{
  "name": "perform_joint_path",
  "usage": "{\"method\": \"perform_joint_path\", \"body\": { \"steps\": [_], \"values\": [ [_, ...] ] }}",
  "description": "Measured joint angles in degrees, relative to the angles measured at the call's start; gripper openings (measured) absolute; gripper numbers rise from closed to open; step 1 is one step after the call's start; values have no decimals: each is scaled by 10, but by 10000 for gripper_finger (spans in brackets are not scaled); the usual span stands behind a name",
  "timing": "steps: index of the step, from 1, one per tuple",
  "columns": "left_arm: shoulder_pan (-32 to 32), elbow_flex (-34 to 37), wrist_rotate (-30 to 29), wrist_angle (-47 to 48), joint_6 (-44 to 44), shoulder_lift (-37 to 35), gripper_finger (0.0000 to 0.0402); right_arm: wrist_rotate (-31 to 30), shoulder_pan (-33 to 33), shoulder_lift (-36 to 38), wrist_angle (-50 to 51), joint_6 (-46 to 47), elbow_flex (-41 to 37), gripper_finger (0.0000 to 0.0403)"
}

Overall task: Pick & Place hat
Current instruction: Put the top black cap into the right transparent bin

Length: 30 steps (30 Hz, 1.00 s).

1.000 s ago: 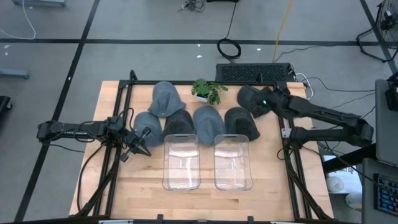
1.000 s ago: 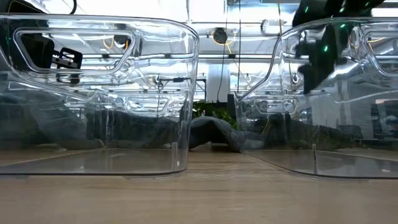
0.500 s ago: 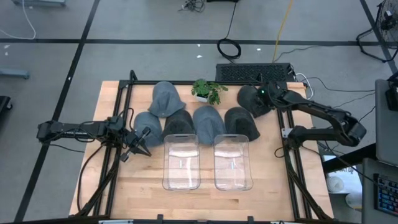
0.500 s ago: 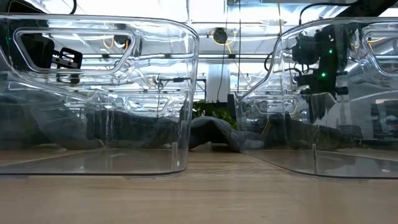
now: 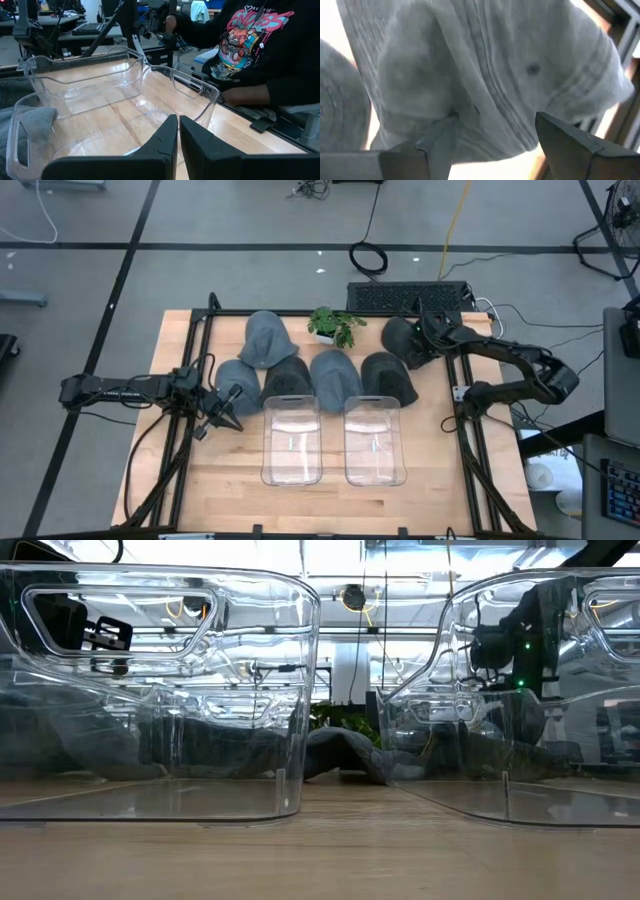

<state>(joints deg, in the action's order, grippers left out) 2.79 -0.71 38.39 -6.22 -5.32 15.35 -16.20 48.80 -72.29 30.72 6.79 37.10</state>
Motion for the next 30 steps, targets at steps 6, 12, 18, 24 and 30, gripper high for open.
{"method": "perform_joint_path", "body": {
  "steps": [6, 12, 18, 24, 30],
  "values": [
    [0, 0, 0, 0, 0, 0, 26, 0, 0, -43, -19, -2, 0, 251],
    [0, 0, 0, 0, 0, 0, 26, -1, 0, -69, -24, -4, 2, 251],
    [0, 0, 0, 0, 0, 0, 26, 0, 0, -67, -27, -11, 2, 234],
    [0, 0, 0, 0, 0, 0, 26, 0, 0, -68, -28, -15, 0, 121],
    [0, 0, 0, 0, 0, 0, 26, -1, 0, -68, -30, -36, 0, 11]
  ]
}}
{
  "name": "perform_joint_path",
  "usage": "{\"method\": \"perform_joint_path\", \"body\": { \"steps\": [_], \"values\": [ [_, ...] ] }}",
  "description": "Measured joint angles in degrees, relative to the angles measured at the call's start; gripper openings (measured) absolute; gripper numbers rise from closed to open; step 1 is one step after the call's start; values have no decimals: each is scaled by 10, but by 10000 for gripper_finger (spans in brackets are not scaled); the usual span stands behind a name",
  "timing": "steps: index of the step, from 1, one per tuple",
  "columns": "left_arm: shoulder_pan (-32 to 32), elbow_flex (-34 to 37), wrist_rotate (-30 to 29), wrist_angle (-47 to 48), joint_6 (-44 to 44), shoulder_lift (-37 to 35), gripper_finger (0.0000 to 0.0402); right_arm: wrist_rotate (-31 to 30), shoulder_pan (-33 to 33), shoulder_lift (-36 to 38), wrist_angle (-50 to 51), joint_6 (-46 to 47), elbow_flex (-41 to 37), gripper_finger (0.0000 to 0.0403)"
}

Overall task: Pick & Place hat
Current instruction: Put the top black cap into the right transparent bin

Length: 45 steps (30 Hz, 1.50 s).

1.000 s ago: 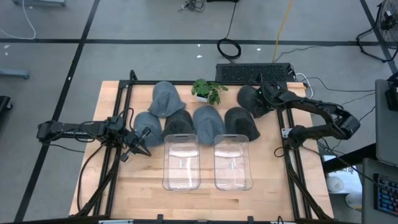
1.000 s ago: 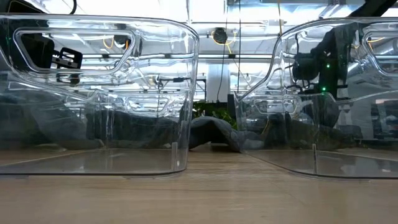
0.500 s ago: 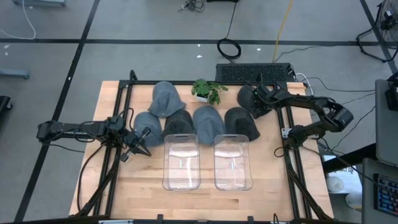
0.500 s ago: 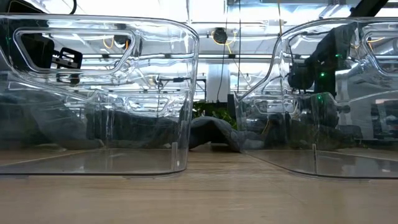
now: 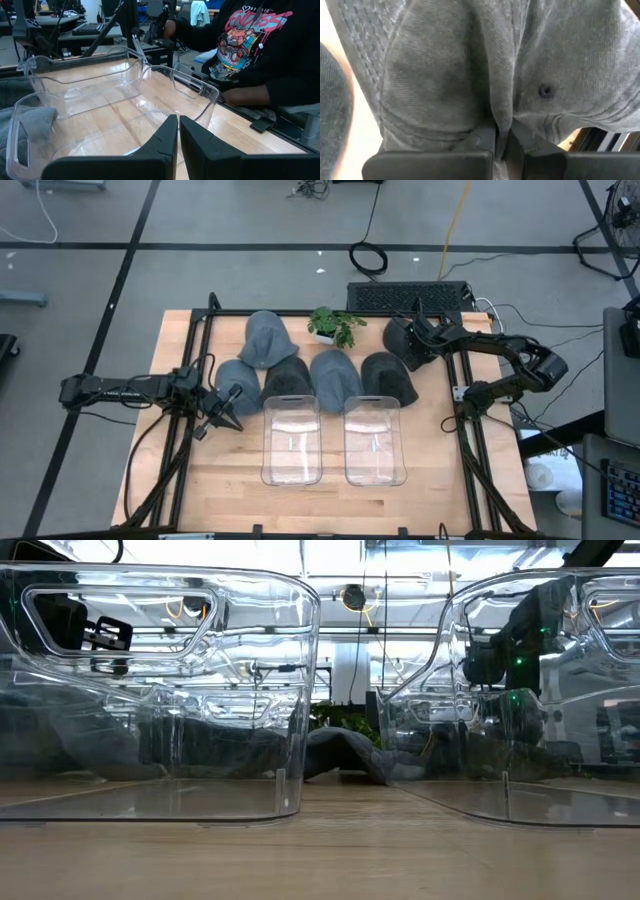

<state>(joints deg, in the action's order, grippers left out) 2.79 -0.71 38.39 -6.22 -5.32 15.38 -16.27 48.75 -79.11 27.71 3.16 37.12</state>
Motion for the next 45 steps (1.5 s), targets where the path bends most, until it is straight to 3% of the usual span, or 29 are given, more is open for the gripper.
{"method": "perform_joint_path", "body": {
  "steps": [7, 18, 24, 45],
  "values": [
    [0, 0, 0, 0, 0, 0, 26, -1, -3, 33, -8, -9, 0, 3],
    [0, 0, 0, 0, 0, 0, 26, -2, -40, 226, -33, 5, 0, 1],
    [0, 0, 0, 0, 0, 0, 26, -2, -72, 296, -33, 13, 0, 1],
    [0, 0, 0, 0, 0, 0, 26, -1, -126, 327, -49, 17, 0, 0]
  ]
}}
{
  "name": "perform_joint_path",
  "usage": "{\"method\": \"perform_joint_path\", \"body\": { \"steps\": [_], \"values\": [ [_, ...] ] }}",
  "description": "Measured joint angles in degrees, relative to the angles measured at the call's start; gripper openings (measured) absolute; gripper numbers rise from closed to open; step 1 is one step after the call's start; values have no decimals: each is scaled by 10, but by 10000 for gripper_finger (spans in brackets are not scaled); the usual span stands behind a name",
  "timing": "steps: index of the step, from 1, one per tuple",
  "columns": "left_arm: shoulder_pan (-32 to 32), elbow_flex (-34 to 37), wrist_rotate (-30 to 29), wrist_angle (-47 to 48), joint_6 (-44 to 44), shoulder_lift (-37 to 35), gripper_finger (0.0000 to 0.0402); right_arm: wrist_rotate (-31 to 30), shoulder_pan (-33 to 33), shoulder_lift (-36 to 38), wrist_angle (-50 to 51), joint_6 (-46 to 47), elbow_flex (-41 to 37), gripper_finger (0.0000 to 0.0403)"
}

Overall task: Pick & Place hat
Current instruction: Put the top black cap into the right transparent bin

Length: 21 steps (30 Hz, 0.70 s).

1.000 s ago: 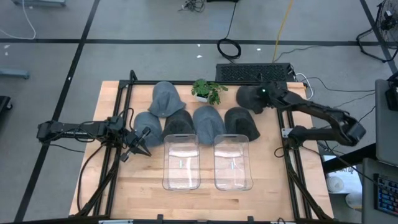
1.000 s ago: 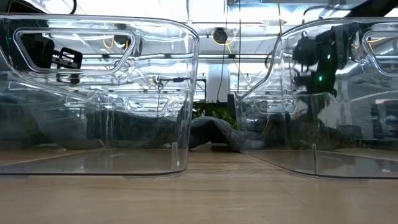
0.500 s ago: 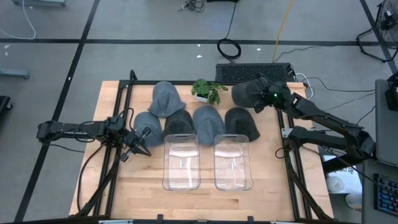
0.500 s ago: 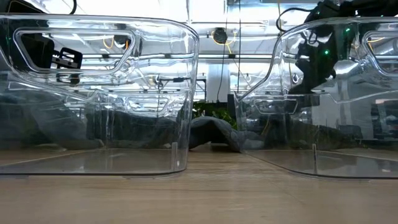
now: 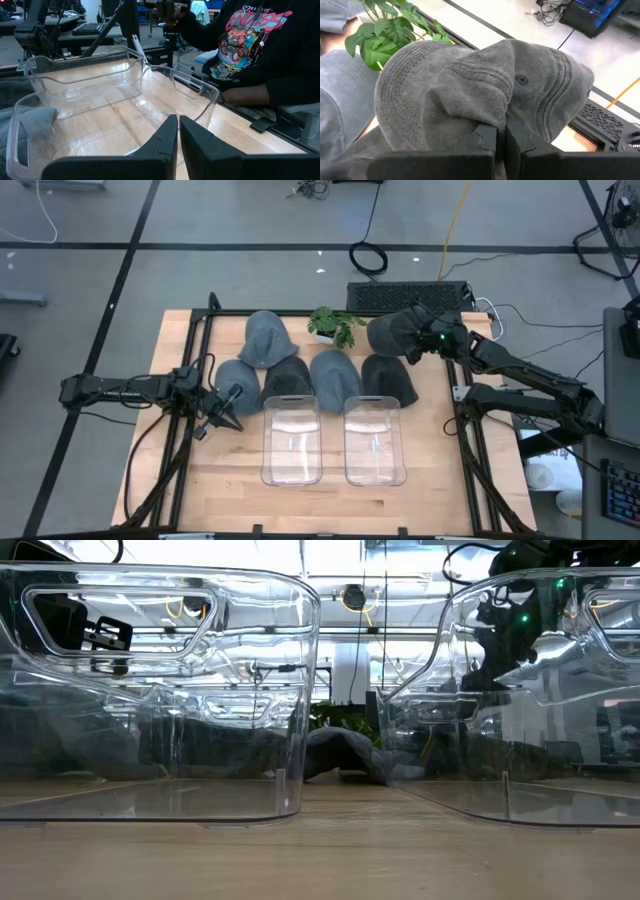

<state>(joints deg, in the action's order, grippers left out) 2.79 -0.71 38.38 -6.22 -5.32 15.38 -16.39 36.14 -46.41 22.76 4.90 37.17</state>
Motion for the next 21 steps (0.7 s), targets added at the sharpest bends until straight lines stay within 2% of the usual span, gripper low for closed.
{"method": "perform_joint_path", "body": {
  "steps": [9, 11, 17, 21],
  "values": [
    [0, 0, 0, 0, 0, 0, 26, 15, -2, 0, -30, -17, 0, 0],
    [0, 0, 0, 0, 0, 0, 26, 47, -6, 0, -56, -34, 0, 0],
    [0, 0, 0, 0, 0, 0, 26, 203, -22, -4, -156, -93, 0, 0],
    [0, 0, 0, 0, 0, 0, 26, 286, -35, -13, -191, -116, 1, 0]
  ]
}}
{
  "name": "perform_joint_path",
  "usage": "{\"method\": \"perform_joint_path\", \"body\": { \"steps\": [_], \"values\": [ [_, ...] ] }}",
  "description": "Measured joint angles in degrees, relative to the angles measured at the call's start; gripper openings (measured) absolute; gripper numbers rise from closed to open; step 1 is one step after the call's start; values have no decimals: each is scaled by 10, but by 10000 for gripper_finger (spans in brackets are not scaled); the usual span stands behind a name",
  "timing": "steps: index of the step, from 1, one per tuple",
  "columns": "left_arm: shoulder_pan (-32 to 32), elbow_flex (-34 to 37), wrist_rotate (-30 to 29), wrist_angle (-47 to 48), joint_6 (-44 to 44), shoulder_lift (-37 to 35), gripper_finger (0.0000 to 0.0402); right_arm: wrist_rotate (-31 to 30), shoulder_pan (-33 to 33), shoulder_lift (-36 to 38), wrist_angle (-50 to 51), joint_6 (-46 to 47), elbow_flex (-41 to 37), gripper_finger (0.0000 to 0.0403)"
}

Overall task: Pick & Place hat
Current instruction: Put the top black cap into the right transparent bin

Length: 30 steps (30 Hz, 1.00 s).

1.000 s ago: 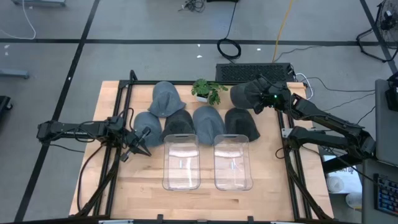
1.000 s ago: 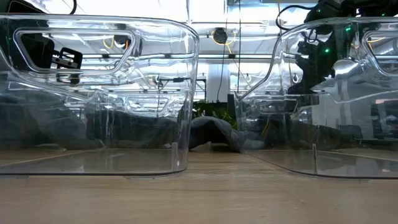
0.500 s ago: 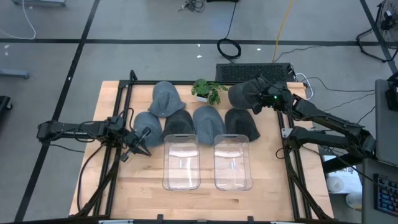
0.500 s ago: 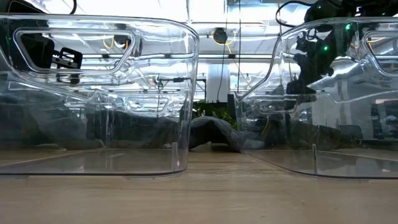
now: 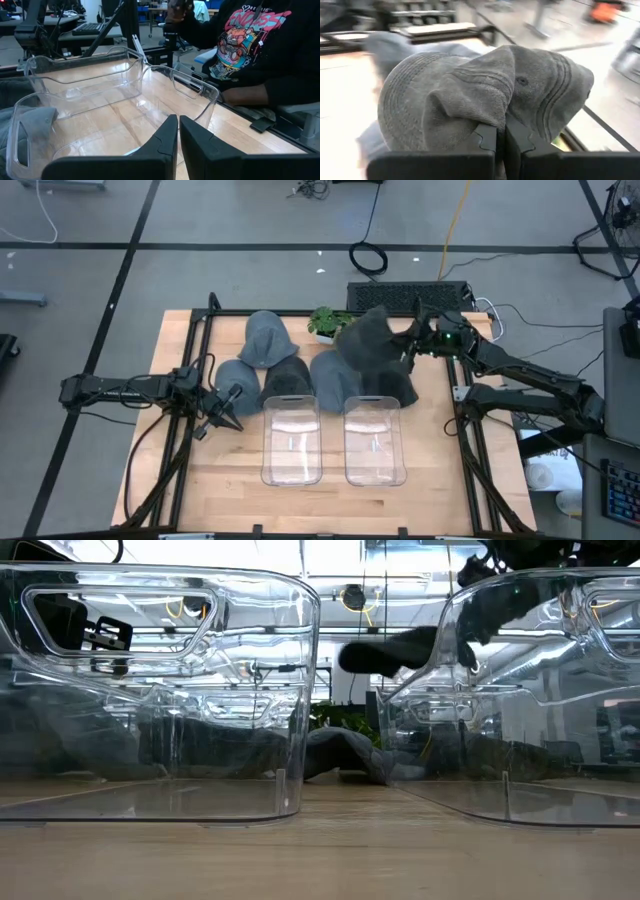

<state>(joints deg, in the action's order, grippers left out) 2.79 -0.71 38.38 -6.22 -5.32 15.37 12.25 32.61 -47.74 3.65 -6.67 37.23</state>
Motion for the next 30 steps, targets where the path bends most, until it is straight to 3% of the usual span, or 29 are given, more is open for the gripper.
{"method": "perform_joint_path", "body": {
  "steps": [7, 14, 30],
  "values": [
    [0, 0, 0, 0, 0, 0, 26, 60, -42, -17, 0, -27, 0, 0],
    [0, 0, 0, 0, 0, 0, 26, 60, -80, -19, -2, -30, 0, 0],
    [0, 0, 0, 0, 0, 0, 26, 59, -84, -19, -4, -20, 0, 0]
  ]
}}
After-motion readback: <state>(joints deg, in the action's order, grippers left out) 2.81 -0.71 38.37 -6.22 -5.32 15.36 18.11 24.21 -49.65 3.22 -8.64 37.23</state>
